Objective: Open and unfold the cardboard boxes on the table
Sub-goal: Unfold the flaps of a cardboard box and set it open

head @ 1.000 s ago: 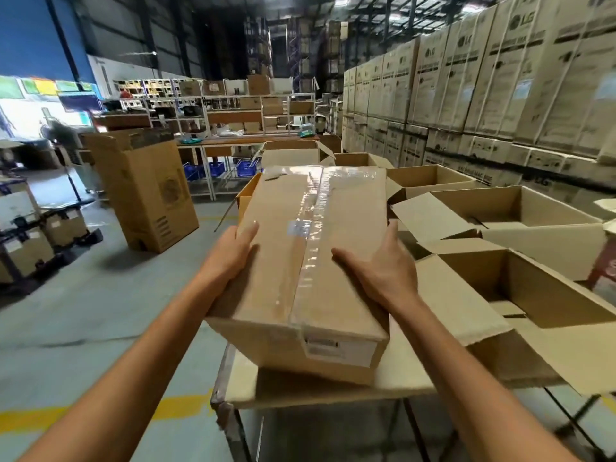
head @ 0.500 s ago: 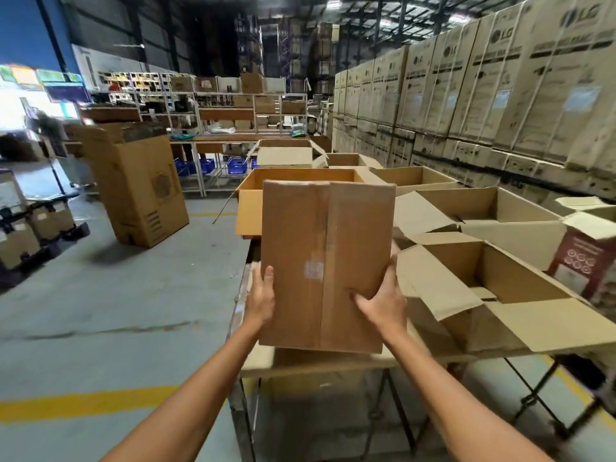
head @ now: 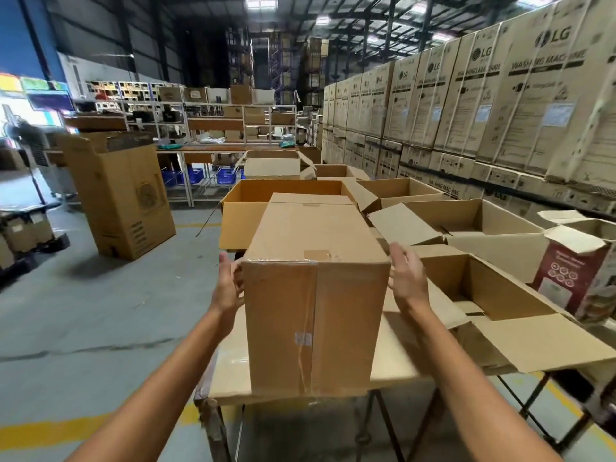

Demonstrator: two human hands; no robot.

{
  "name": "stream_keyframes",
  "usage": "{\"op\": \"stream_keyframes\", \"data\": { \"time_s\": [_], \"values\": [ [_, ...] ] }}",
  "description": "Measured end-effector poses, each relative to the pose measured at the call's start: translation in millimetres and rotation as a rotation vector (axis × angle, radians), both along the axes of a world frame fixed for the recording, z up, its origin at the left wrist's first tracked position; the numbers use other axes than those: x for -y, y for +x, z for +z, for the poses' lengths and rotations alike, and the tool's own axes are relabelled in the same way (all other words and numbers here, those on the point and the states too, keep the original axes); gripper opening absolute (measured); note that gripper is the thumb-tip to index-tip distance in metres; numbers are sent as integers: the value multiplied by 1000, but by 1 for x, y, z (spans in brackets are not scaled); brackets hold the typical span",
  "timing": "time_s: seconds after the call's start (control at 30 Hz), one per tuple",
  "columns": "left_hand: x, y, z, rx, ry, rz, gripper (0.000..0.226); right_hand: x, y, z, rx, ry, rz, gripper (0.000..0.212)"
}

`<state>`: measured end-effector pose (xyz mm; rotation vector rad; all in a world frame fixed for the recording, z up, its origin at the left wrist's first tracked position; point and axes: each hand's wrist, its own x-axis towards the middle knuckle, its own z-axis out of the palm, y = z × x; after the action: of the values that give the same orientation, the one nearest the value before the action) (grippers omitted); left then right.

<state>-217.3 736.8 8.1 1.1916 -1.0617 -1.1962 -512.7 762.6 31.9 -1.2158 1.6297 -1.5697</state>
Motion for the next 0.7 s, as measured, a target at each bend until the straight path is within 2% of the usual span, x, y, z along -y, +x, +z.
{"op": "stream_keyframes", "data": {
  "time_s": [0.07,0.13,0.23,0.3,0.37,0.4,0.57,0.7],
  "values": [
    [21,-3,43,118,-2,-11,70,22,-5,37,-85,72,-44,53],
    [43,-12,79,279,46,-29,70,45,-6,66,-170,219,19,43],
    [73,-31,101,545,124,-39,68,68,10,80,-217,443,164,47],
    [86,-39,92,742,162,-19,68,75,23,67,-475,508,129,50],
    [95,-40,81,934,172,-25,72,79,29,55,-732,534,3,74],
    [95,-38,77,986,167,-39,75,79,29,53,-771,535,-20,81],
    [92,-31,70,1025,103,-35,77,68,26,51,-818,470,-15,83],
    [74,-21,60,942,46,-21,85,34,26,45,-798,417,-67,89]
  ]
}}
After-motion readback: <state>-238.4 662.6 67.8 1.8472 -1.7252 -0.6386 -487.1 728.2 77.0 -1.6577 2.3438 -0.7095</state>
